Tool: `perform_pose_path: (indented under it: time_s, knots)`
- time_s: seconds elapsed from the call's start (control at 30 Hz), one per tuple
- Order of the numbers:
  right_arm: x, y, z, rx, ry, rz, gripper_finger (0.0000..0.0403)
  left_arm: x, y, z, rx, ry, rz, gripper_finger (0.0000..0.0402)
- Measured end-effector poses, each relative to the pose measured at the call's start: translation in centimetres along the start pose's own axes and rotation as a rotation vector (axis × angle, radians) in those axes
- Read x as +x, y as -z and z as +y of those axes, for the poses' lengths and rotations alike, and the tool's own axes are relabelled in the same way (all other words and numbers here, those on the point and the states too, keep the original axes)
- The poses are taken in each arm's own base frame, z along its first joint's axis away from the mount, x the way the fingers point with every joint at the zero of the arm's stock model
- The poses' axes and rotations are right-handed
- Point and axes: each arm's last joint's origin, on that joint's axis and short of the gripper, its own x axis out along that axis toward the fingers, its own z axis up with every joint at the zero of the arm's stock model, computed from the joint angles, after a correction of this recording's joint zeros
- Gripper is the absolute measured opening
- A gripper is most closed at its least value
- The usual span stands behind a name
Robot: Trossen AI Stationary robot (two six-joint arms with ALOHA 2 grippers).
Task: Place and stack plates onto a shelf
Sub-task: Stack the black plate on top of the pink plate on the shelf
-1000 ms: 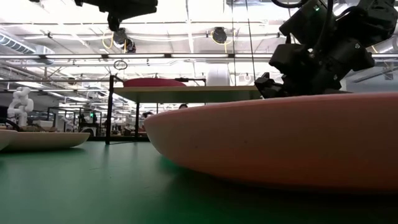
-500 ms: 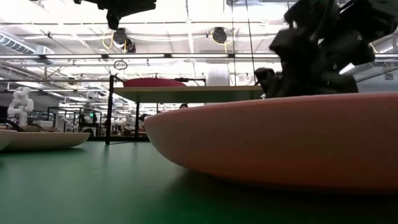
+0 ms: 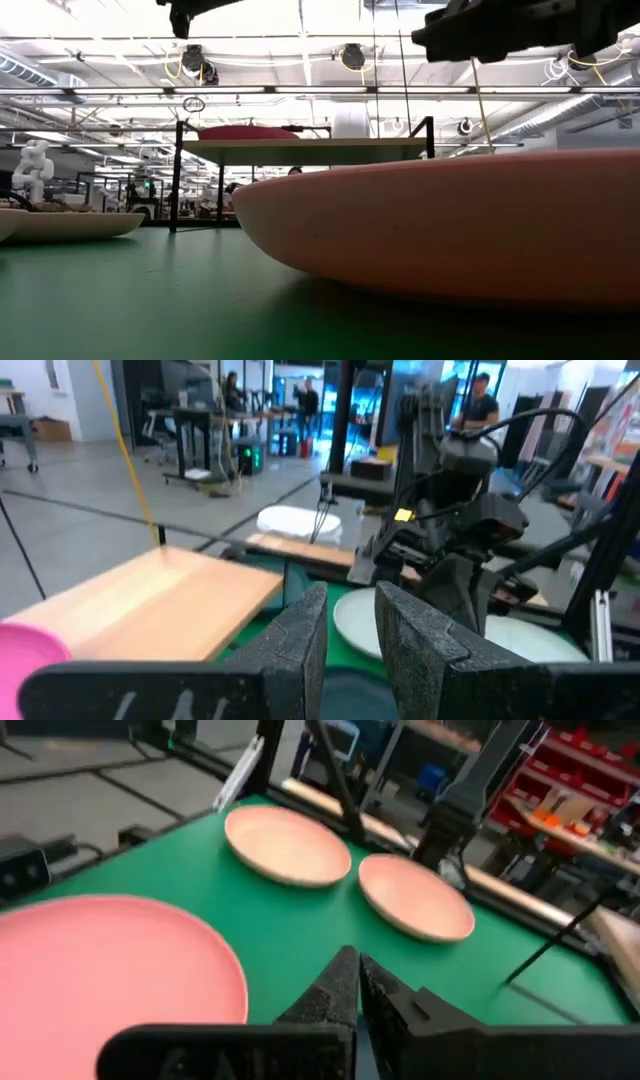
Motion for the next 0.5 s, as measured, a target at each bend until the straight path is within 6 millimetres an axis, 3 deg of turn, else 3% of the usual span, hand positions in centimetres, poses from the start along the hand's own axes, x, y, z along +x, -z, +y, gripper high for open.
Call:
perform_pose_path:
  time_s: [0.13,0.3,0.5]
  knots:
    - [-0.3,0.0,0.0,0.003,-0.002,0.015,0.0001,-0.6,-0.7,0.2,-0.002,0.004,-0.032,0.0093]
    - [-0.3,2.3,0.8,0.005,-0.078,0.239,0.0002,-1.0,-1.0,0.3,-0.007,0.006,-0.046,0.0093]
    - [-0.1,4.9,2.6,-0.079,-0.14,0.497,0.0052,-0.9,-0.9,0.3,0.001,0.005,-0.04,0.0093]
